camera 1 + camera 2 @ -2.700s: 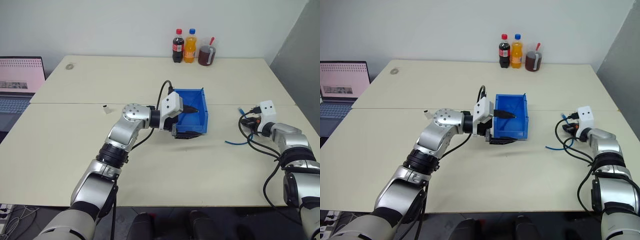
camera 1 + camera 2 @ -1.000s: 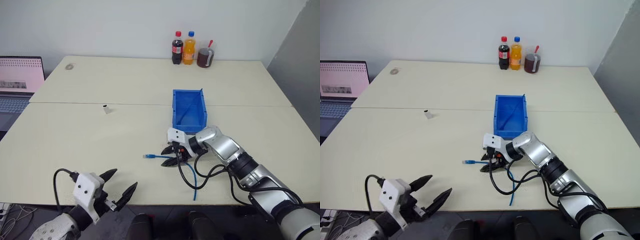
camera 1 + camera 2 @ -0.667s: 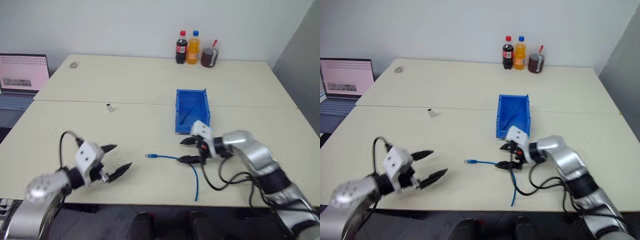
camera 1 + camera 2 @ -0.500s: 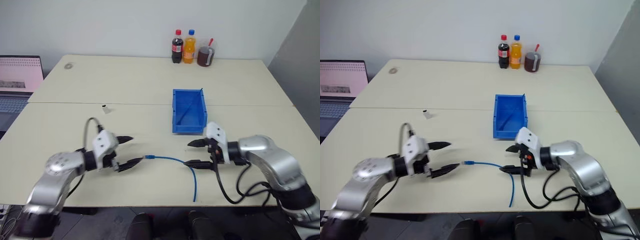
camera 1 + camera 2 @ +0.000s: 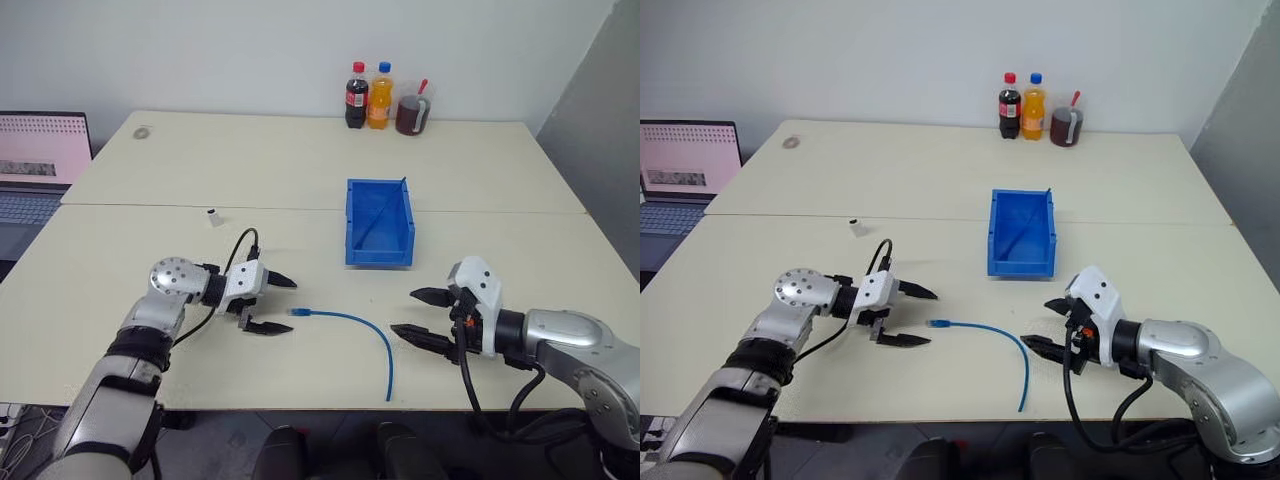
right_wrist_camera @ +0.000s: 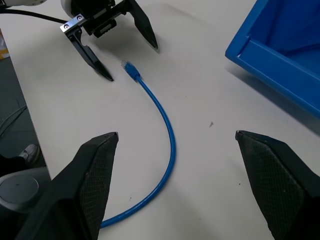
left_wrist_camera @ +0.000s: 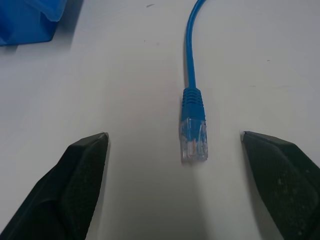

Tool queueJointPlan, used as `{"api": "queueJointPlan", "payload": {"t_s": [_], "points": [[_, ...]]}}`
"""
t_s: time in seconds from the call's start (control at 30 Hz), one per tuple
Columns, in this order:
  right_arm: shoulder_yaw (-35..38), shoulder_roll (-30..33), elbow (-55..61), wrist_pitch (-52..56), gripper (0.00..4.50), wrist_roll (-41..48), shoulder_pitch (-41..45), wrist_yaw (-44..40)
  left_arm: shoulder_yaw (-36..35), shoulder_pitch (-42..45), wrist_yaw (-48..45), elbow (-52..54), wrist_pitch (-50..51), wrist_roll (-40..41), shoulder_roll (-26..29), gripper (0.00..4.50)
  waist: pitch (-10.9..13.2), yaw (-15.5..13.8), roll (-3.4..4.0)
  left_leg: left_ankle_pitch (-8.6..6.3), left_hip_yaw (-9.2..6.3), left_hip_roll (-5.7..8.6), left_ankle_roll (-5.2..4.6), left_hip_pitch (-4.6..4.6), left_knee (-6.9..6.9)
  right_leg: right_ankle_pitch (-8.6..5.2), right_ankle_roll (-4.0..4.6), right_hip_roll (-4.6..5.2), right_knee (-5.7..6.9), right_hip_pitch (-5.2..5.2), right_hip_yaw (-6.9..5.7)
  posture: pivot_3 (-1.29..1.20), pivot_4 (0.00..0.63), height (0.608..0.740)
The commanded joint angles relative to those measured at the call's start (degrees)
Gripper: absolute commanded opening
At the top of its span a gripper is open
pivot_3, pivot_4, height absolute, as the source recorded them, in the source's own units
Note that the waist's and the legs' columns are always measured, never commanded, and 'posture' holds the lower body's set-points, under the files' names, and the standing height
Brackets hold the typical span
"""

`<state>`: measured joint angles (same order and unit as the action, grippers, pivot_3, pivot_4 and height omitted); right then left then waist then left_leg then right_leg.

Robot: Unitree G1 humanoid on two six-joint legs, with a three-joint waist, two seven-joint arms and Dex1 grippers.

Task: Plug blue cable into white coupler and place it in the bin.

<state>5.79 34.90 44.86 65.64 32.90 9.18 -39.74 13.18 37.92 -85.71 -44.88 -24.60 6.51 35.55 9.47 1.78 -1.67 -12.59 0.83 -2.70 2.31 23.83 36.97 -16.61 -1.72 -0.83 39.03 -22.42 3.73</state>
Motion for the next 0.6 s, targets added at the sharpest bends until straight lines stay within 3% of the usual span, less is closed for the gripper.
{"api": "queueJointPlan", "payload": {"t_s": [0.03,0.5,0.6], "points": [[2.5,0.68,2.23,0.46,4.09,2.49,-0.49,1.69,1.99,-0.08,-2.36,-3.24,-2.68,-2.9,-0.72,3.48,-0.01,-0.03,-0.01,0.0,-0.01,0.0,0.0,0.0,0.0,0.0,0.0,0.0,0.0,0.01,-0.01,0.0,0.15,0.74],[0.6,2.52,-0.03,-1.04,4.09,5.07,1.37,4.45,2.18,0.31,-2.51,-7.5,-4.35,-4.75,-2.4,0.44,-0.38,-0.14,0.33,0.02,-0.12,0.02,-0.03,-0.09,0.01,0.0,0.0,0.02,0.0,0.14,-0.09,0.0,0.15,0.74],[0.15,2.54,0.31,-1.13,4.09,5.6,1.01,4.91,2.28,0.67,-1.43,-8.48,-6.66,-5.81,-2.1,0.27,-0.42,-0.13,0.37,0.03,-0.16,0.02,-0.05,-0.09,0.01,0.0,0.0,0.02,0.0,0.15,-0.08,0.0,0.15,0.74]]}}
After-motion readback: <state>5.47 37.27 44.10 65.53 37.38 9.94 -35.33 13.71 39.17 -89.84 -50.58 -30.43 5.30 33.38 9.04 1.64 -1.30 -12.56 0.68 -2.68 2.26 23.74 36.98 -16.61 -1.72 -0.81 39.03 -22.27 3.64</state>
